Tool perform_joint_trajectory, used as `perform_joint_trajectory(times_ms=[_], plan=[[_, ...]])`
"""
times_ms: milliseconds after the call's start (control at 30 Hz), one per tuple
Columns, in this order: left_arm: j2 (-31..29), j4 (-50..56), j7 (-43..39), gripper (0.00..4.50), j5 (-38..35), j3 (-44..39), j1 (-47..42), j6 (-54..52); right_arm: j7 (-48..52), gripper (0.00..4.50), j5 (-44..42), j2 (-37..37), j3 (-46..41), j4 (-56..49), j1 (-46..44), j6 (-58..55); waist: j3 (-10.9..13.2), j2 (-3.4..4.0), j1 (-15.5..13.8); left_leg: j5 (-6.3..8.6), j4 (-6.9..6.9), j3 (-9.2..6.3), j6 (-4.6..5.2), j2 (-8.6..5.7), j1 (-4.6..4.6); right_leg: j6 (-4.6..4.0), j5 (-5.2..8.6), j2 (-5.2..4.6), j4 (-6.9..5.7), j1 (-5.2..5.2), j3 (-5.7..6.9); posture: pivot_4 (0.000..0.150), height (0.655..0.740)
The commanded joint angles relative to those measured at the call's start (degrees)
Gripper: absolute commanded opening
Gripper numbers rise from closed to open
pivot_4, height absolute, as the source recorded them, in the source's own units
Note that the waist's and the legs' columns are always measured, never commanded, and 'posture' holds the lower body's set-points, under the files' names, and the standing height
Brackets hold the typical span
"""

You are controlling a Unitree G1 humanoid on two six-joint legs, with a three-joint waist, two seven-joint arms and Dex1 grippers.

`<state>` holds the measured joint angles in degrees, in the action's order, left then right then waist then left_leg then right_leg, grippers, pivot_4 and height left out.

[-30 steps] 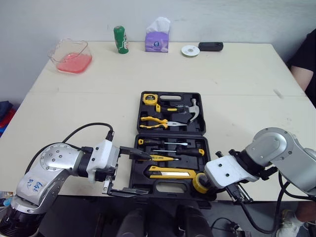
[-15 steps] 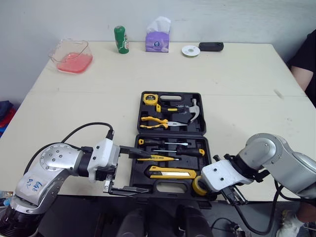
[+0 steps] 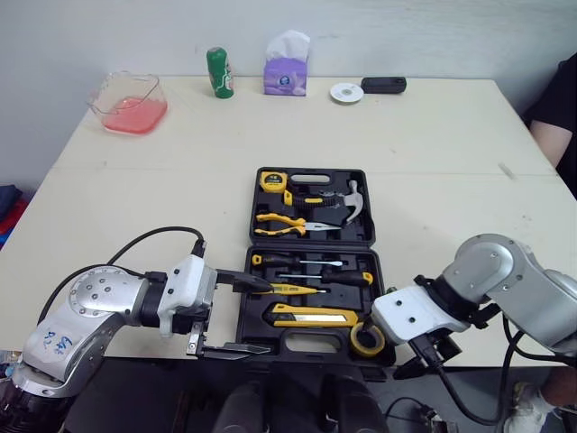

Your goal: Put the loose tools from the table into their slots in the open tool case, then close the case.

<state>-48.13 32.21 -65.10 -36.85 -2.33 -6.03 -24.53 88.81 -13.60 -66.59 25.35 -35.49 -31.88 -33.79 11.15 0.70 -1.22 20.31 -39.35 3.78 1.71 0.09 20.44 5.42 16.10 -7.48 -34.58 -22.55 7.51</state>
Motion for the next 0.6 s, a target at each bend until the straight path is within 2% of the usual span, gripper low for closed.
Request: perform_joint_trajectory(times_ms=[33,133,233,267,300,333,400,467,533,600], plan=[[-0.3,1.0,-0.1,4.50,-0.9,-1.5,0.1,0.5,3.7,4.10,-7.1,-1.8,-4.5,-1.2,0.1,-2.8,0.0,0.00,0.0,0.00,0.00,0.00,0.00,0.00,0.01,0.00,0.00,-0.02,0.01,0.00,0.00,0.150,0.7400],[-0.1,1.0,0.3,4.50,-0.6,-1.8,0.3,0.8,1.8,4.10,-13.0,-0.4,-9.0,0.1,1.9,-4.2,0.0,-0.01,0.0,0.00,0.00,-0.01,0.00,0.00,0.00,0.00,0.00,-0.04,0.01,0.00,0.00,0.150,0.7400],[0.2,0.8,0.8,4.50,-0.6,-2.2,0.6,1.2,-1.2,4.10,-24.6,5.5,-17.0,3.3,5.6,-6.4,0.0,-0.19,-0.1,0.00,0.00,-0.02,0.00,0.01,0.00,0.00,0.00,-0.04,0.01,0.04,0.02,0.150,0.7400],[0.1,0.8,0.8,4.50,-0.6,-2.4,0.7,1.2,-2.9,3.88,-26.7,8.4,-19.4,4.5,6.9,-5.4,0.0,-0.19,-0.1,0.00,0.00,-0.03,0.01,0.02,0.00,0.00,0.00,-0.04,-0.01,0.05,0.03,0.150,0.7400],[0.1,0.7,0.7,4.50,-0.6,-2.5,0.8,1.2,-4.1,3.56,-26.3,9.5,-20.7,6.0,9.1,-4.4,0.0,-0.24,-0.1,0.00,0.00,-0.03,0.01,0.02,0.00,0.00,0.00,-0.04,-0.01,0.05,0.02,0.150,0.7400],[0.0,0.5,0.5,4.50,-0.6,-2.6,0.8,1.2,-1.6,3.24,-23.0,10.0,-21.1,8.2,12.6,3.4,0.0,-0.24,-0.1,0.00,0.00,-0.05,0.01,0.03,-0.01,0.00,0.00,-0.04,0.01,0.08,0.04,0.150,0.7400],[-0.4,0.0,0.0,4.50,-0.5,-2.8,0.8,1.3,2.3,2.22,-19.8,10.3,-20.8,10.0,17.0,13.7,0.0,-0.26,-0.4,0.01,0.03,-0.05,0.03,-0.03,-0.01,0.00,0.00,0.00,0.05,0.10,0.08,0.150,0.7400],[-0.6,-0.5,-0.3,4.50,-0.4,-2.9,0.5,1.4,-1.7,1.18,-20.8,13.5,-21.3,10.6,18.0,13.1,0.0,-0.27,-0.3,0.03,0.03,-0.02,0.12,-0.13,0.00,0.05,-0.03,0.04,0.04,0.08,0.06,0.150,0.7400],[-0.9,-0.9,-0.6,4.50,-0.4,-3.0,0.0,1.4,-3.9,0.13,-18.0,16.6,-20.0,12.6,19.0,16.9,0.0,-0.32,0.1,0.01,0.01,0.03,0.16,-0.13,-0.03,0.10,-0.06,0.03,0.03,0.09,0.01,0.150,0.7400],[-1.1,-0.9,-0.6,4.50,-0.5,-3.1,-0.2,1.1,-4.1,0.05,-15.2,18.3,-18.8,14.5,20.1,20.7,0.0,-0.32,0.0,0.00,0.01,0.04,0.13,-0.09,-0.06,0.10,-0.06,0.02,0.01,0.09,-0.02,0.150,0.7400]])
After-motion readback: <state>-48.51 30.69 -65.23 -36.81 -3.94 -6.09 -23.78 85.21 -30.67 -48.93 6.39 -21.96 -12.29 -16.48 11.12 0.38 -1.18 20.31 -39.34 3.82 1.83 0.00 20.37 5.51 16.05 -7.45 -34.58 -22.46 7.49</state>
